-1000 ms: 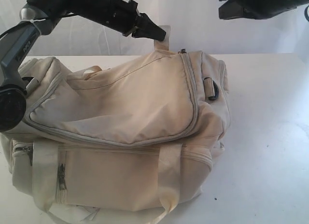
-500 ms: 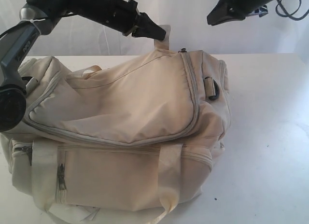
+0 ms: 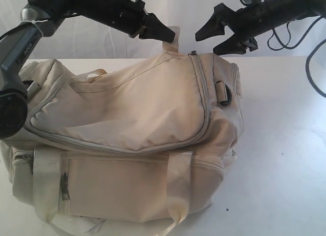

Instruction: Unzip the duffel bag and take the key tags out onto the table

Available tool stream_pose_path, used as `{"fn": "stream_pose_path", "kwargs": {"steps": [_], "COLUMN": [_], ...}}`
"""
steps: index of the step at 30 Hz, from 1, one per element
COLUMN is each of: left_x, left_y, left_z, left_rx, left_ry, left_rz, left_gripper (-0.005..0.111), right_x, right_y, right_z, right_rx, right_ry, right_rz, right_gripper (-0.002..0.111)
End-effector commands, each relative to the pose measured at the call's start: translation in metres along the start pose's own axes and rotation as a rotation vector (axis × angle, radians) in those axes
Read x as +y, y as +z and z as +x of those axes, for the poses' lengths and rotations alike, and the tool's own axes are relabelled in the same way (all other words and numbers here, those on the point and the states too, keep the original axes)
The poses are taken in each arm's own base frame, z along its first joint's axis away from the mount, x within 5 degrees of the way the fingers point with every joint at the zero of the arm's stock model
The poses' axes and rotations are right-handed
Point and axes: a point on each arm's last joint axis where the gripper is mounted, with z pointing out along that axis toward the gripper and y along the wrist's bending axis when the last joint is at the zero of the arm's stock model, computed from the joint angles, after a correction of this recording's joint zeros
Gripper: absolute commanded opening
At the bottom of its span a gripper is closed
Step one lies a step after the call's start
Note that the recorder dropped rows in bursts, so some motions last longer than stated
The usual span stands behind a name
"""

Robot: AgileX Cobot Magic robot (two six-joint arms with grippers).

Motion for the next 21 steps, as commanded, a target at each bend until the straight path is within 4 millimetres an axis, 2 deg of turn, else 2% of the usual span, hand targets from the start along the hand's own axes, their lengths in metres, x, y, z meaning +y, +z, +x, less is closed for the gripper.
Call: {"fn": "stream_pose_path", "kwargs": {"steps": [1, 11, 17, 21], "left_x": [-0.016, -0.016, -0.016, -0.016], "left_y": [-0.009, -0.009, -0.009, -0.009], "left_z": [-0.006, -0.006, -0.006, -0.006], "left_rx": [0.011, 0.011, 0.013, 0.016], "left_ry": [0.009, 0.026, 0.027, 0.028], "left_rz": [0.097, 0.096, 0.094, 0.090], "left_gripper": [0.000, 0.000, 0.000, 0.000], "right_x": [0.012, 0.028, 0.031, 0.039], "right_y": [0.011, 0.034, 0.027, 0.018], "right_z": [0.001, 0.011, 0.011, 0.008], "right_rx": [0.015, 0.103, 0.114, 0.099], "right_ry": [-0.028, -0.103, -0.086, -0.090], "right_rz": [-0.030, 0.035, 0.105, 0.115], "right_gripper": [0.072, 0.071, 0.062, 0.056]}}
